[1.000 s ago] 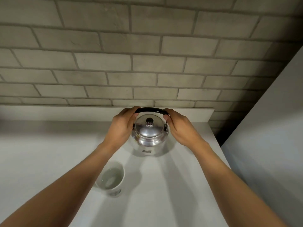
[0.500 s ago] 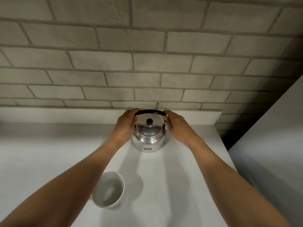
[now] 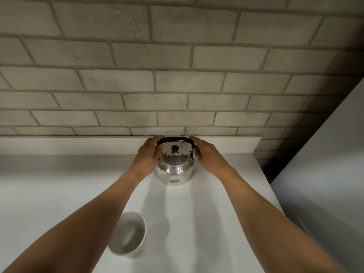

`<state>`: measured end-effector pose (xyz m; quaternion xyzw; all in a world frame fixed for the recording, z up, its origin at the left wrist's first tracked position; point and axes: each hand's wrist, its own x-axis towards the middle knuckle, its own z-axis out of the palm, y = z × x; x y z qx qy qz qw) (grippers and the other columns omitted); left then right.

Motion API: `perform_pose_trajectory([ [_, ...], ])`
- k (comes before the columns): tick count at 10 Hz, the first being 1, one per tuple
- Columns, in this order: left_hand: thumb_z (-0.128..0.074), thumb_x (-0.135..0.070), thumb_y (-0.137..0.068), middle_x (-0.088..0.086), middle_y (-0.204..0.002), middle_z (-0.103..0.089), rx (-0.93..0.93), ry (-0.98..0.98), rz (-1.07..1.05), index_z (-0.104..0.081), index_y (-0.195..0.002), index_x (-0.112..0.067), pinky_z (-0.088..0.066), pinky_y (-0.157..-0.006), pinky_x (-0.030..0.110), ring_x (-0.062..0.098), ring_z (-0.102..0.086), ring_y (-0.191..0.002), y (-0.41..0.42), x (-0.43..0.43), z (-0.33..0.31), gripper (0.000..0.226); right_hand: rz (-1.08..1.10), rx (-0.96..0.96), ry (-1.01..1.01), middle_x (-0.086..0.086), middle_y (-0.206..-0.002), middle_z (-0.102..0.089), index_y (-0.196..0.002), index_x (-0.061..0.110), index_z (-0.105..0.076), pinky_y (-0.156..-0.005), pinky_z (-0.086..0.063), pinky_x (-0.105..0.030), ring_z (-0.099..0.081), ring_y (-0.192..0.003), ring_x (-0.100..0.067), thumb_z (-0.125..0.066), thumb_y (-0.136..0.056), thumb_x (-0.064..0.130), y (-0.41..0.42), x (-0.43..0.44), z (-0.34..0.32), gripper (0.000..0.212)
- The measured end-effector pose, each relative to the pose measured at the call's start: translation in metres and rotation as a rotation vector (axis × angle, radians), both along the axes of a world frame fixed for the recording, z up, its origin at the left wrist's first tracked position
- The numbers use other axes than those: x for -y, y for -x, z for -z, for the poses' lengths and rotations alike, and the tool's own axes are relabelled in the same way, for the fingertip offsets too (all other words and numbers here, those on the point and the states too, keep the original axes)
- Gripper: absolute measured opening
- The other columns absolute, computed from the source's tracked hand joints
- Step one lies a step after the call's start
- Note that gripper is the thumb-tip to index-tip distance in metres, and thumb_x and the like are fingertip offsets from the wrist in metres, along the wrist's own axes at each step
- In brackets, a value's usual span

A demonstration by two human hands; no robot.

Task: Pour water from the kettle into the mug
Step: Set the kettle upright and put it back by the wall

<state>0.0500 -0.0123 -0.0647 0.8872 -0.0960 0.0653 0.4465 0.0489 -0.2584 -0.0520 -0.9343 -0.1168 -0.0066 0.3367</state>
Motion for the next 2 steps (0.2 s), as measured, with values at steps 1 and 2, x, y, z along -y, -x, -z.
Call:
perform_pose_trajectory([
  [1,-0.054,-0.035,-0.108,0.0,-0.15,-0.048,-0.031,-0.077,0.025,-0.043,-0.154,-0.03,-0.046,-0.112,0.042,0.023,-0.054,-0.135,0.004,-0.002,-0.006,0.047,0.04,-0.034,-0.013,-0.005,-0.131,-0.066,-0.163,0.025,-0.033,-0.105,-0.049,-0.038,-0.062,-0.119,-0.026,-0.051,-0.107,0.02,0.008,0.004,-0.001,0.059],
  [2,-0.056,-0.039,-0.106,0.0,-0.155,-0.044,0.089,-0.122,-0.019,-0.041,-0.155,-0.029,-0.04,-0.114,0.037,0.022,-0.045,-0.143,0.012,0.003,-0.026,0.052,0.109,0.042,-0.04,-0.004,-0.137,-0.061,-0.161,0.023,-0.037,-0.105,-0.048,-0.035,-0.06,-0.124,-0.022,-0.056,-0.106,0.028,0.02,0.006,-0.009,0.058],
])
